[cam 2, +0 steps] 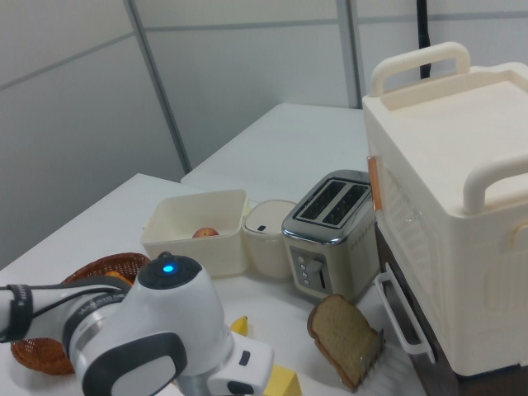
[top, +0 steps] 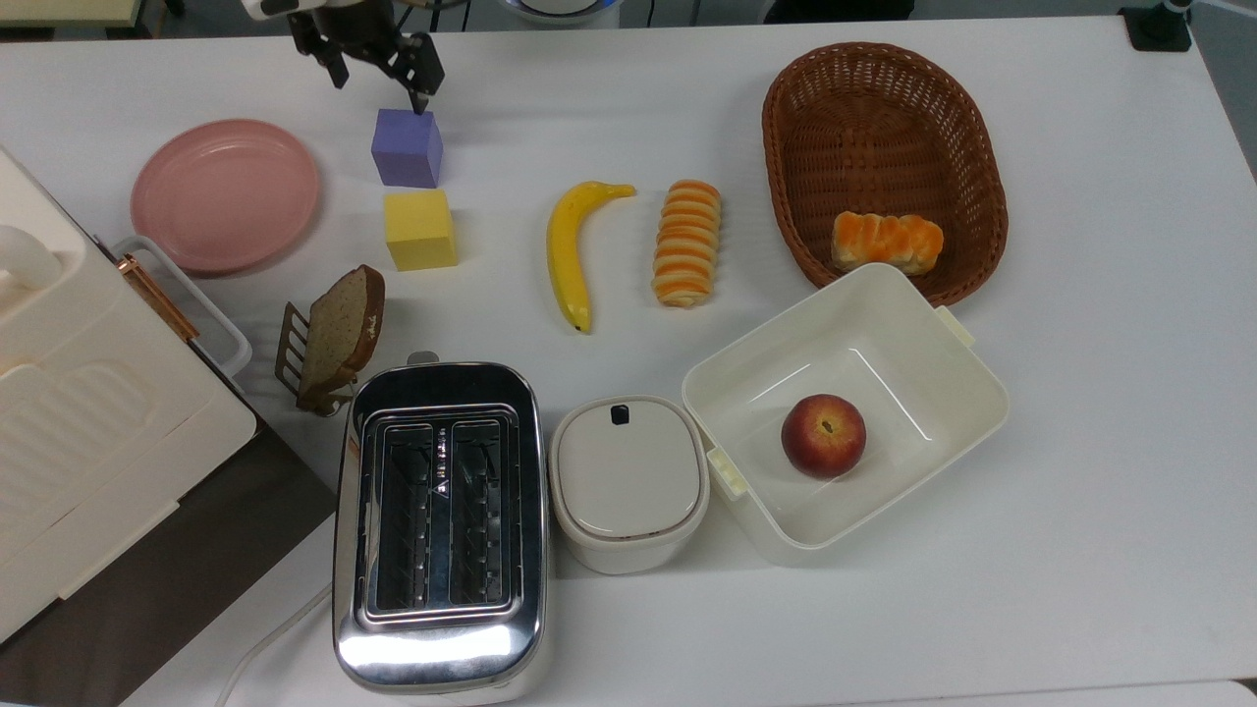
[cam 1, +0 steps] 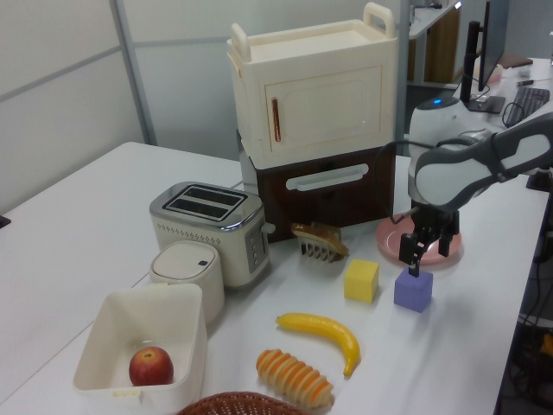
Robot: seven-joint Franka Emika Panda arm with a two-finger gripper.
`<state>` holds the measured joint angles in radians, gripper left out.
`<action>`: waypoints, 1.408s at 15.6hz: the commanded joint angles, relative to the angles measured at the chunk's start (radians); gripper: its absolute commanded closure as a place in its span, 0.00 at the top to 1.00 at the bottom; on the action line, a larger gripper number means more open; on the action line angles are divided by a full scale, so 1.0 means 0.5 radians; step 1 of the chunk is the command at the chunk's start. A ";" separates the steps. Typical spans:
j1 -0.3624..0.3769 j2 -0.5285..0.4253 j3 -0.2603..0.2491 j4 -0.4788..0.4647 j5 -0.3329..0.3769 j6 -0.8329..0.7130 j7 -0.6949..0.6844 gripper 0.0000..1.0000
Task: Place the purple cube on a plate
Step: 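Close the gripper on the purple cube and lift it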
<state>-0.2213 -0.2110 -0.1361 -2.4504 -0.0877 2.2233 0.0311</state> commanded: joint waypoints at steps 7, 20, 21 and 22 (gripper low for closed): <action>0.032 0.118 -0.004 -0.008 -0.171 0.226 -0.022 1.00; 0.120 0.014 -0.001 -0.017 -0.171 0.100 -0.022 1.00; 0.127 0.011 -0.001 -0.017 -0.174 0.103 -0.025 1.00; 0.148 0.014 -0.001 -0.017 -0.174 0.106 -0.025 1.00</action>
<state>-0.1749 -0.1776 -0.1296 -2.4452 -0.1545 2.2923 0.0295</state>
